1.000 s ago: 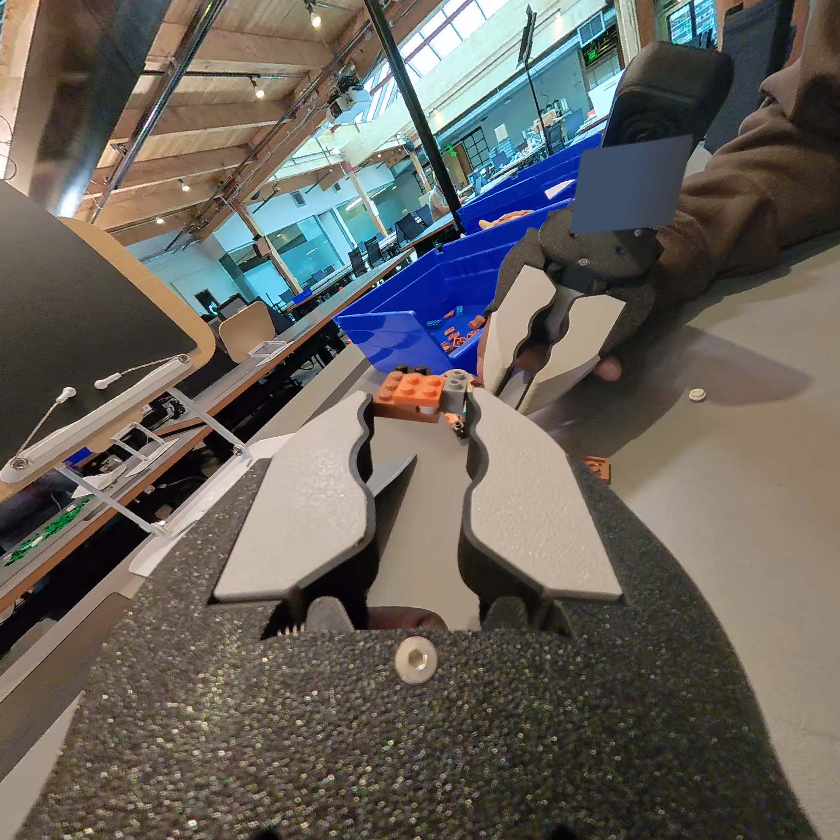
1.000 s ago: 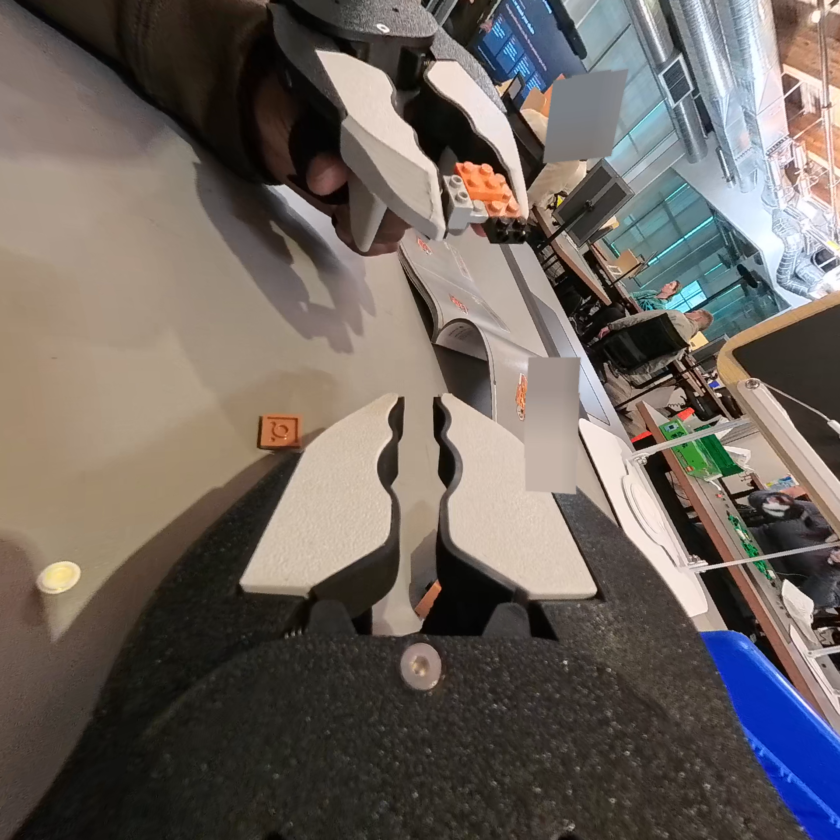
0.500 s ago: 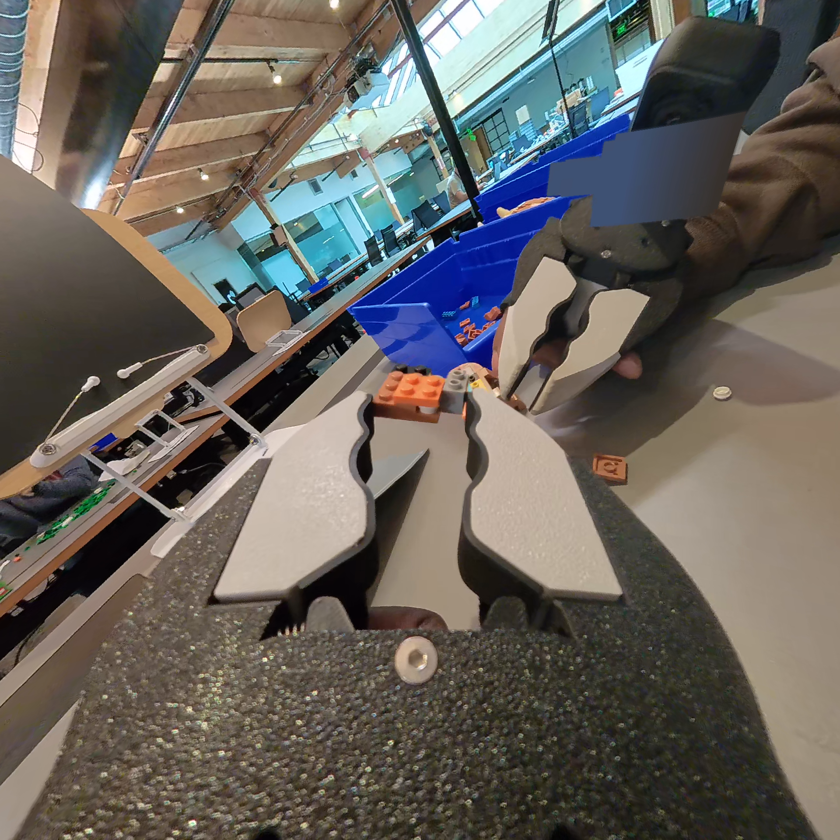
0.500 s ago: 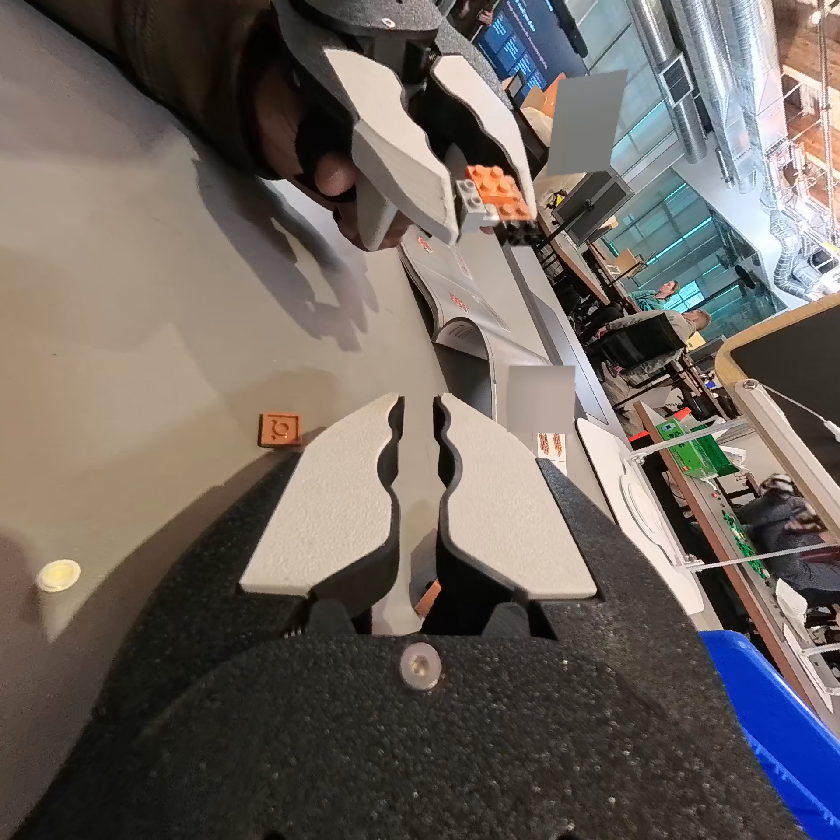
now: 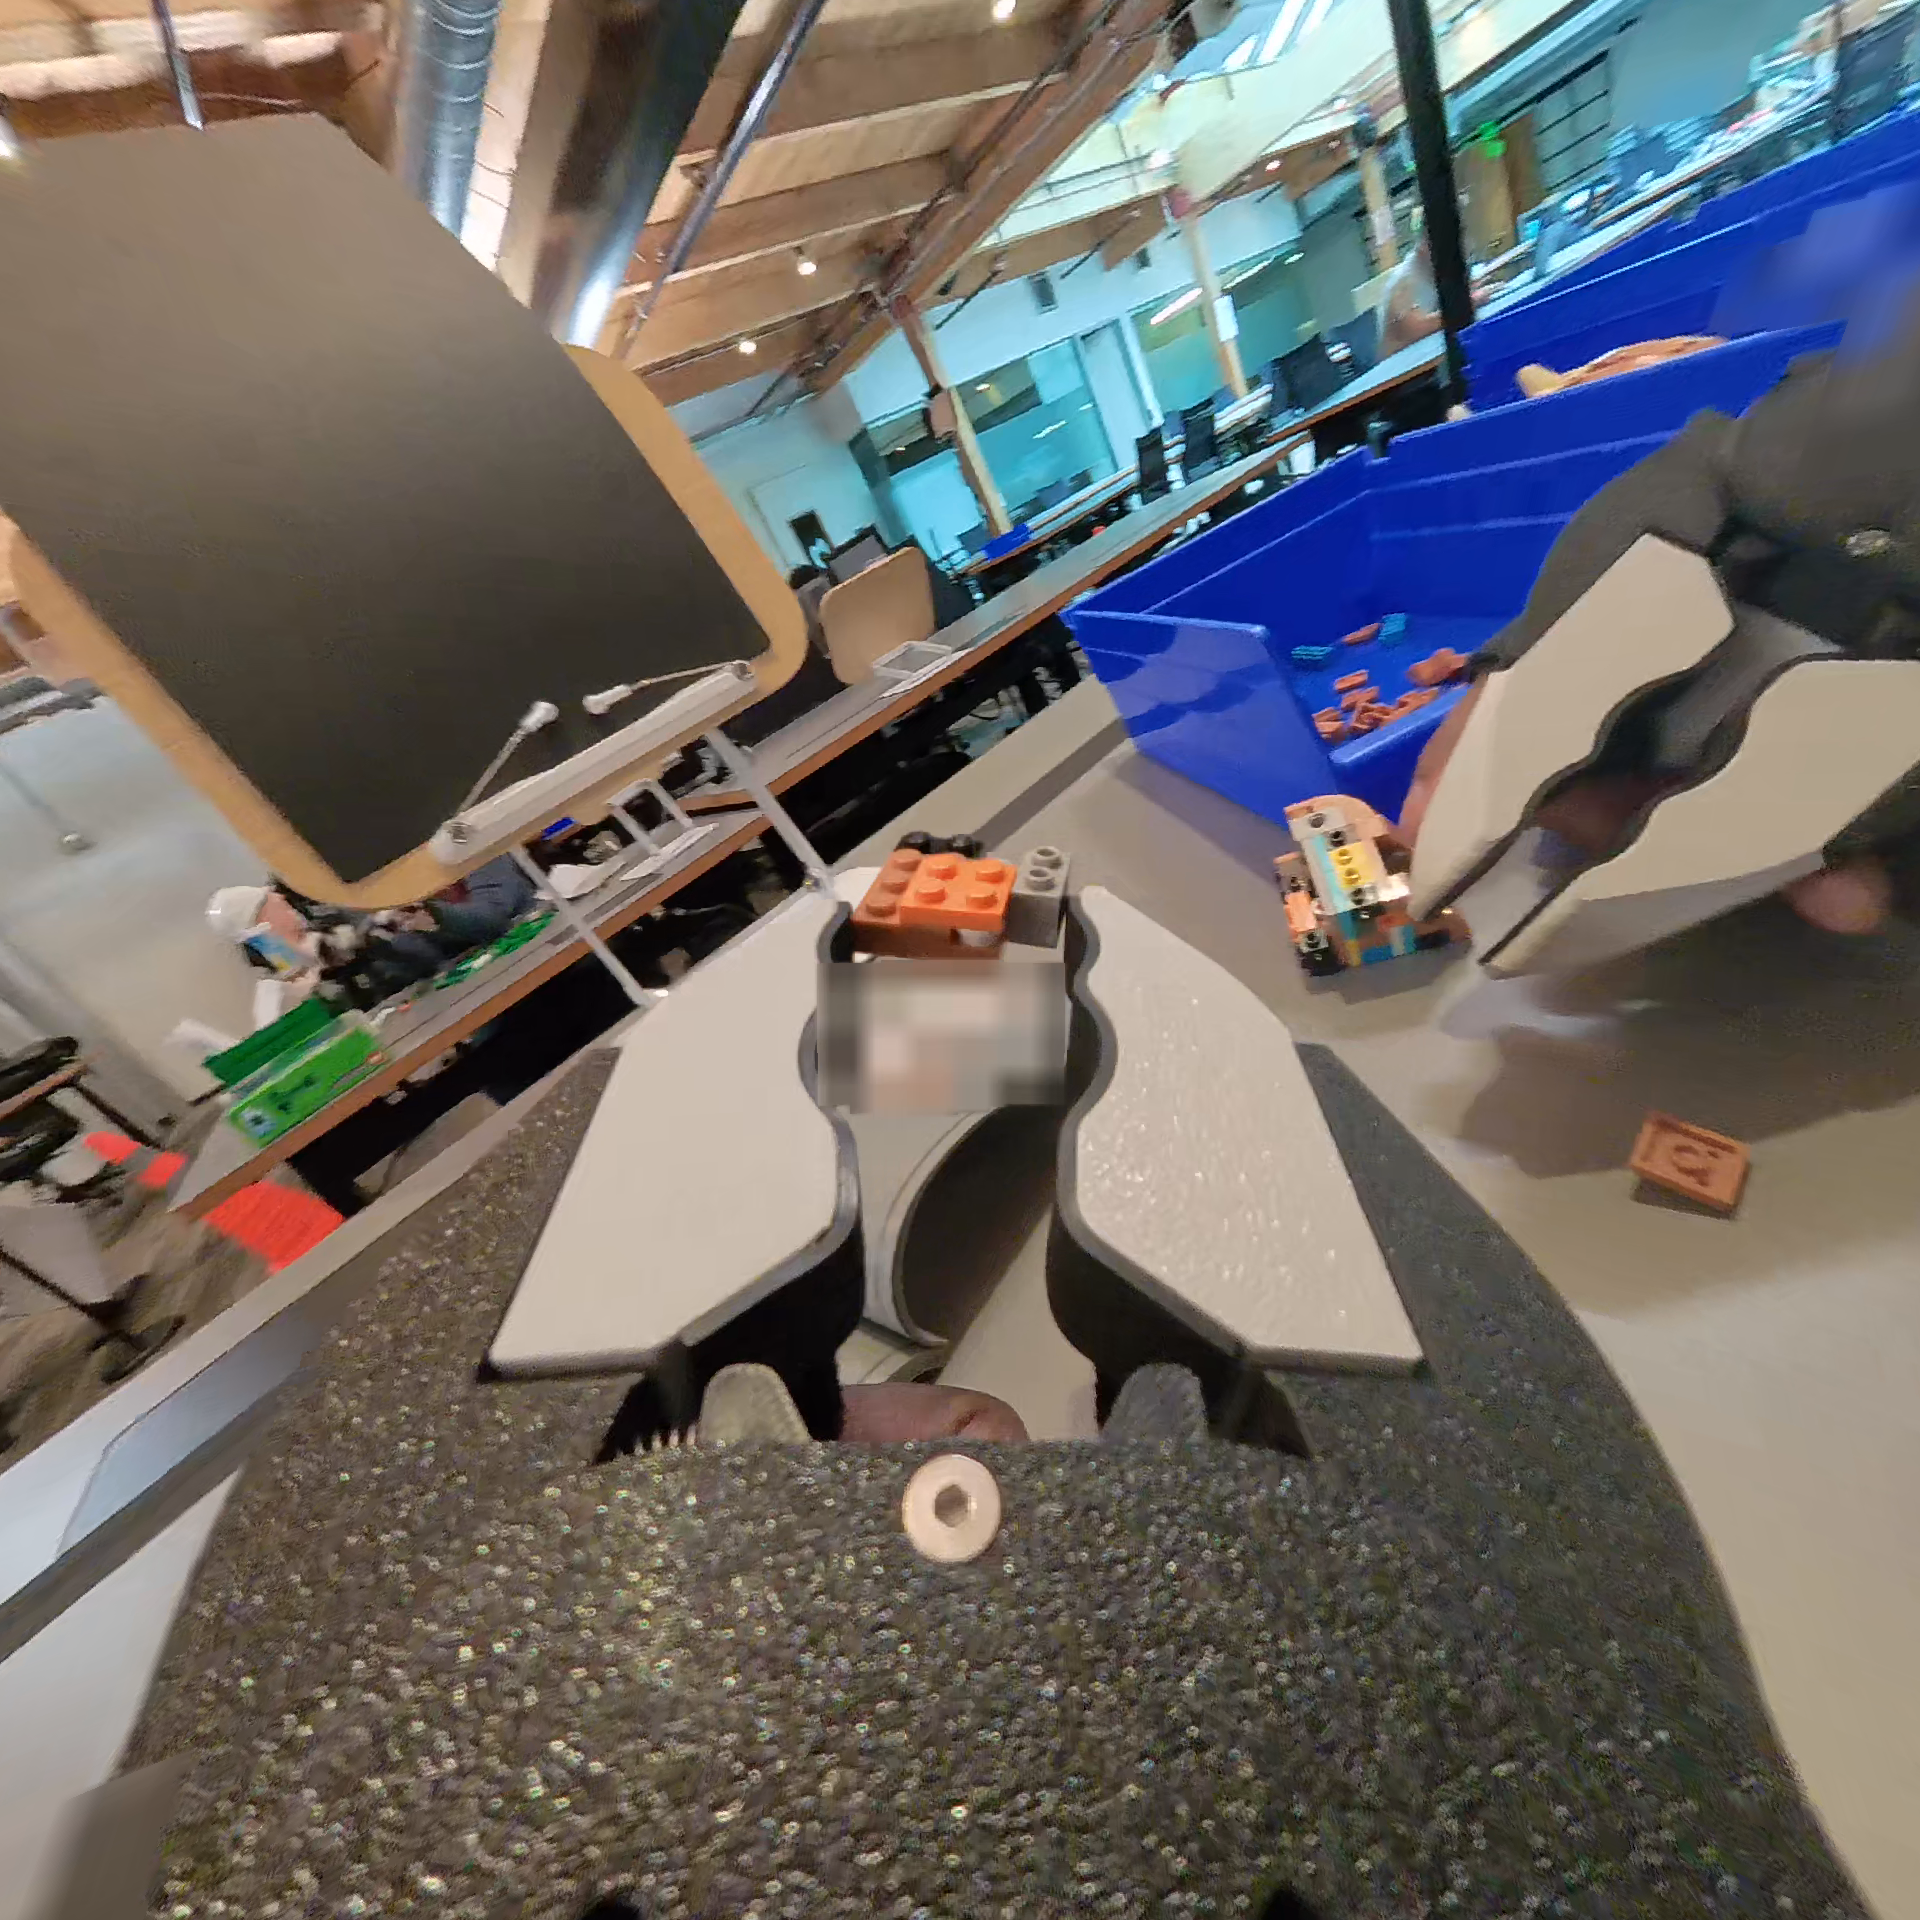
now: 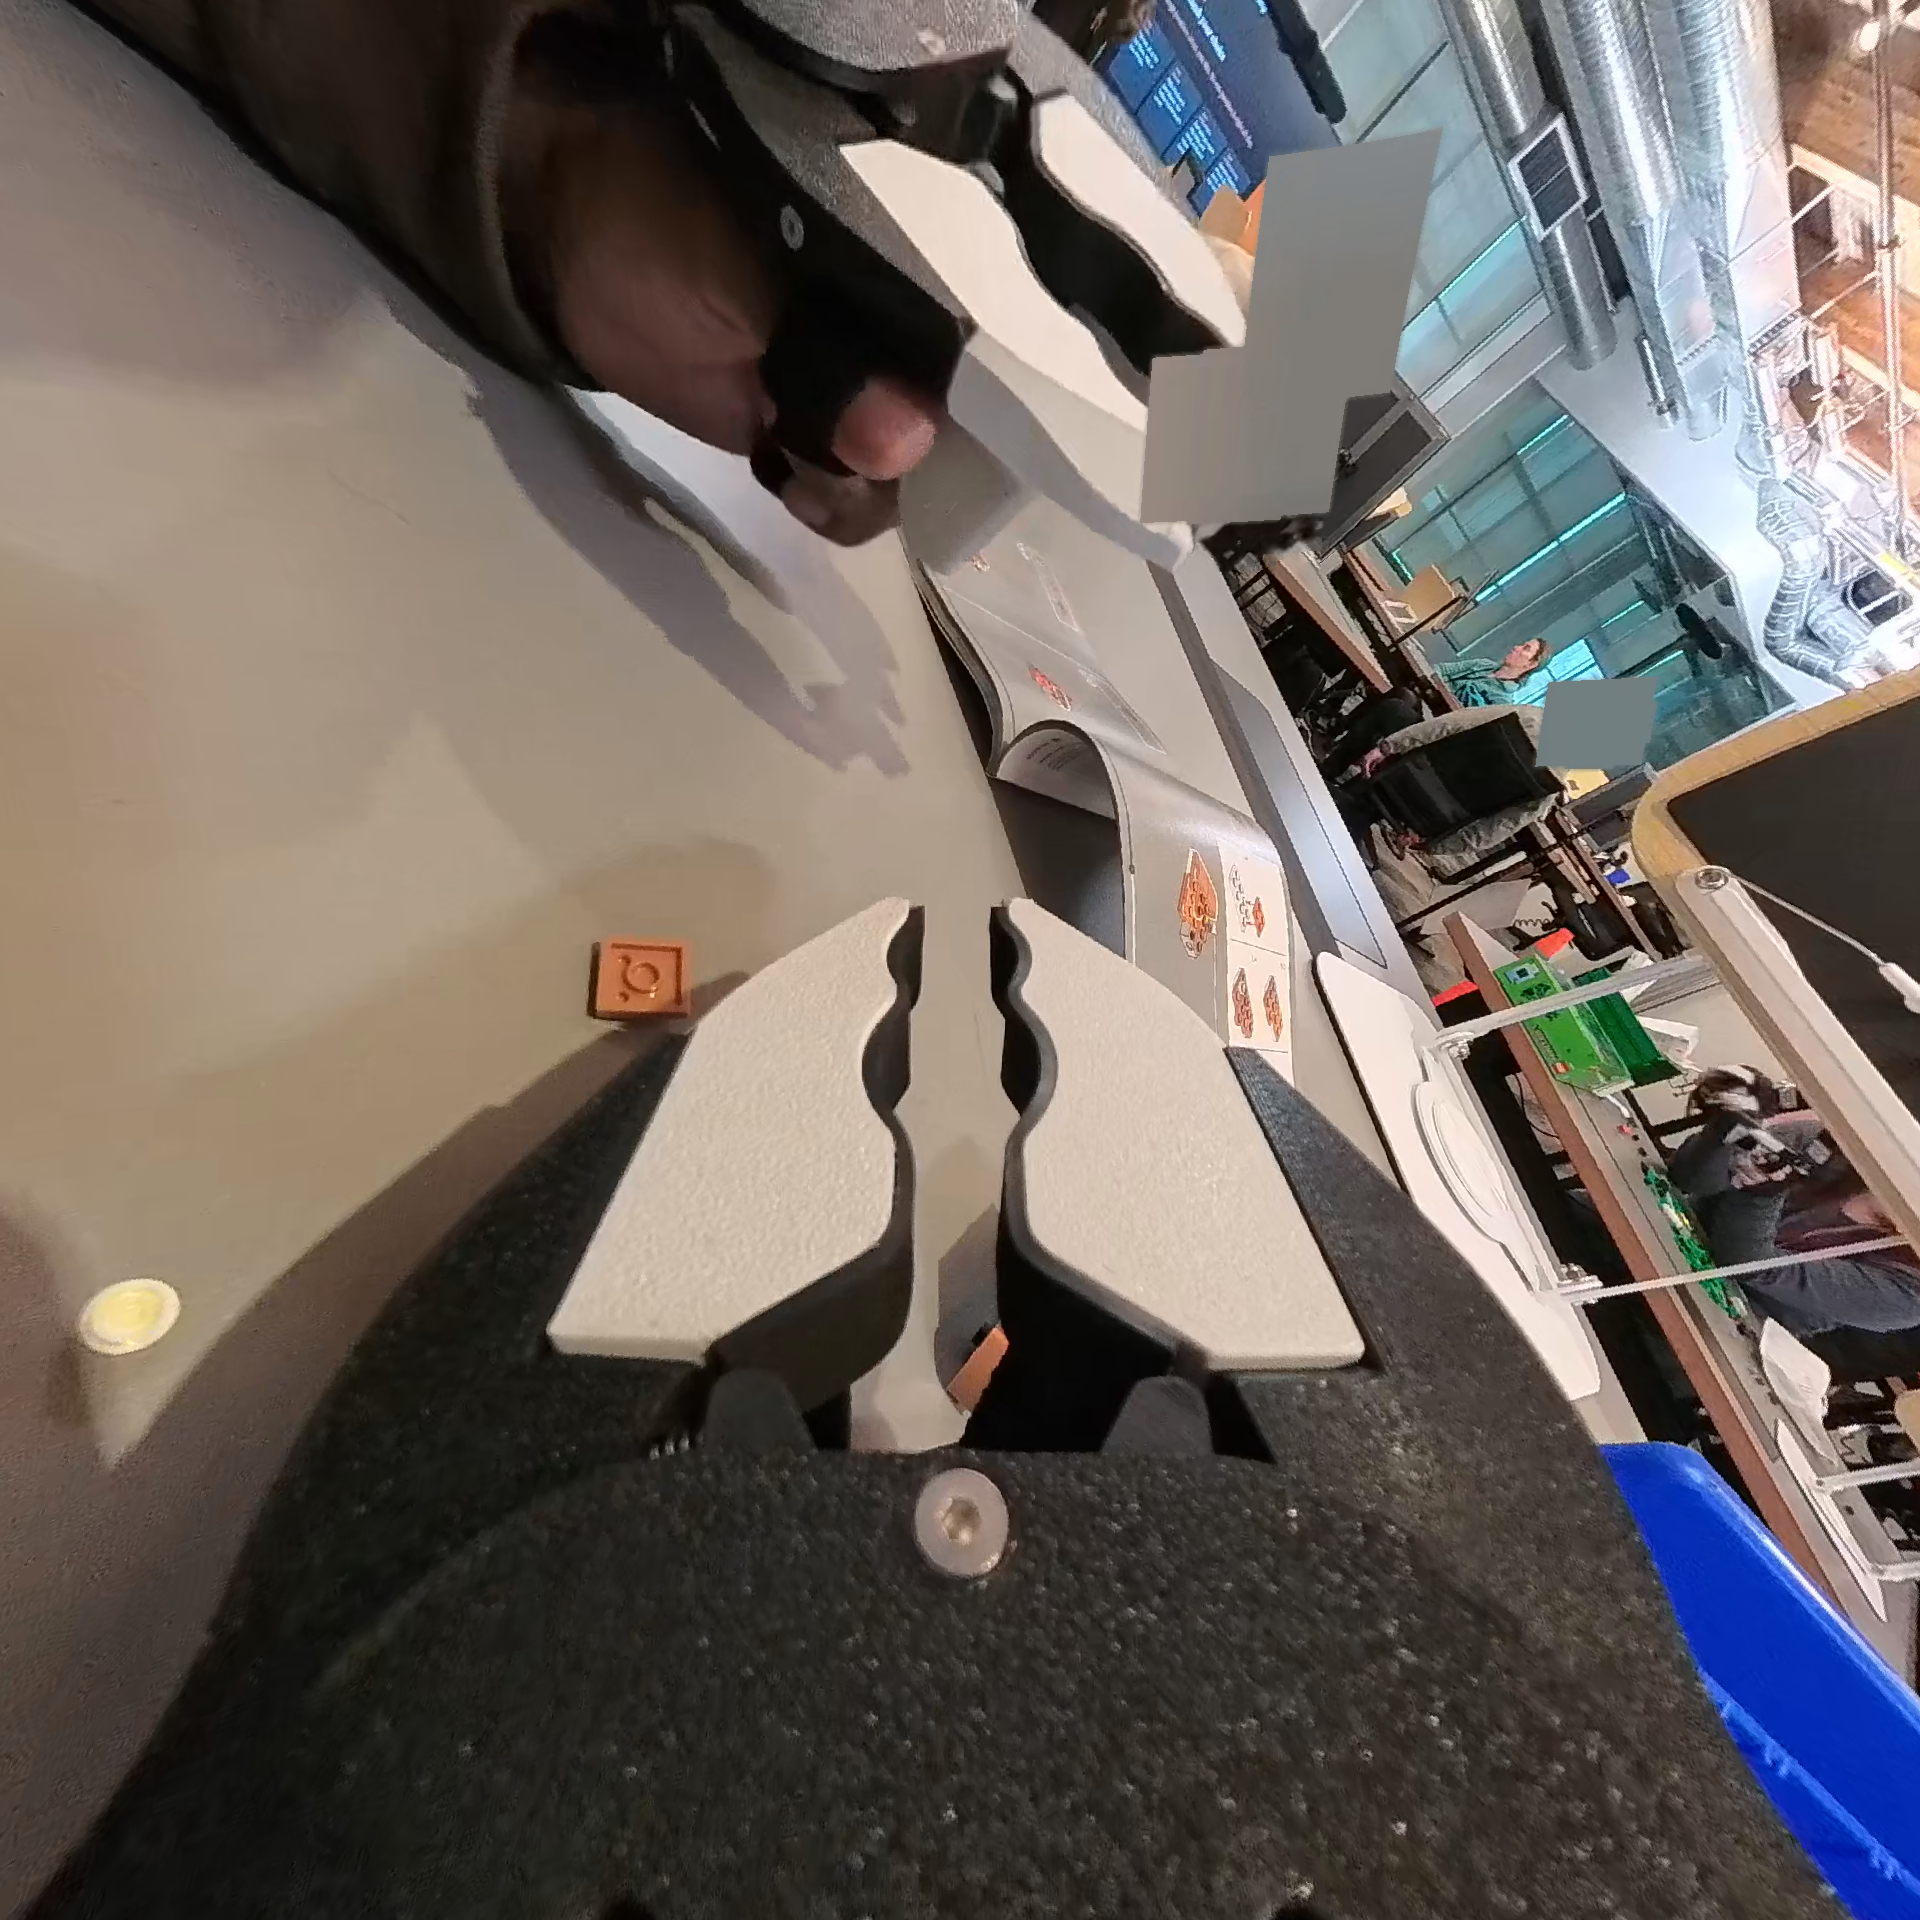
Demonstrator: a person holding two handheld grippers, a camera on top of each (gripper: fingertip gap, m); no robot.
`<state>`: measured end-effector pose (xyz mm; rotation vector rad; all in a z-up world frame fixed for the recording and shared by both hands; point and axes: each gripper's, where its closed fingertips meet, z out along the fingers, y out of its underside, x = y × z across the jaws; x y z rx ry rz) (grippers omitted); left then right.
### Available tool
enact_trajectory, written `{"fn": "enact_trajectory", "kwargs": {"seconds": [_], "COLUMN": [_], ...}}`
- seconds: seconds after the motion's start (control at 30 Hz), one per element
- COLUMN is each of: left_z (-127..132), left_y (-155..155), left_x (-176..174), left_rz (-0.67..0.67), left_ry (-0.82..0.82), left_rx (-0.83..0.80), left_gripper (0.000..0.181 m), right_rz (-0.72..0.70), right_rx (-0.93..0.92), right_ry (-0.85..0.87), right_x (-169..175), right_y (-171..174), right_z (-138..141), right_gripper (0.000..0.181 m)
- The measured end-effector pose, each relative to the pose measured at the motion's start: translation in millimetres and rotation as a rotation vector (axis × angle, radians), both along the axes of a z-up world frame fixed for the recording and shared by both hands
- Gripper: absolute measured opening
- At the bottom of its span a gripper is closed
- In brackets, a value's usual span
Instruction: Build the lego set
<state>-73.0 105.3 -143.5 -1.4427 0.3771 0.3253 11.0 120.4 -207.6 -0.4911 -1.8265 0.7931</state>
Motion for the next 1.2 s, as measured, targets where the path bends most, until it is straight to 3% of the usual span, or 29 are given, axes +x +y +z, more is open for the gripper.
{"fn": "enact_trajectory", "kwargs": {"seconds": [0.83,1.2], "left_z": [2.0,-17.6], "left_y": [-0.7,3.3], "left_x": [-7.1,-35.7], "left_rz": [0.074,0.250], "left_ry": [0.035,-0.015], "left_rx": [0.007,-0.126], "left_gripper": [0.039,0.039], "right_rz": [0.000,-0.003], "right_rx": [0.017,0.023], "right_ry": [-0.002,-0.004], "right_x": [0.3,0.2], "right_y": [-0.2,-0.1], "right_z": [-1.1,-1.8], "right_gripper": [0.012,0.012]}}
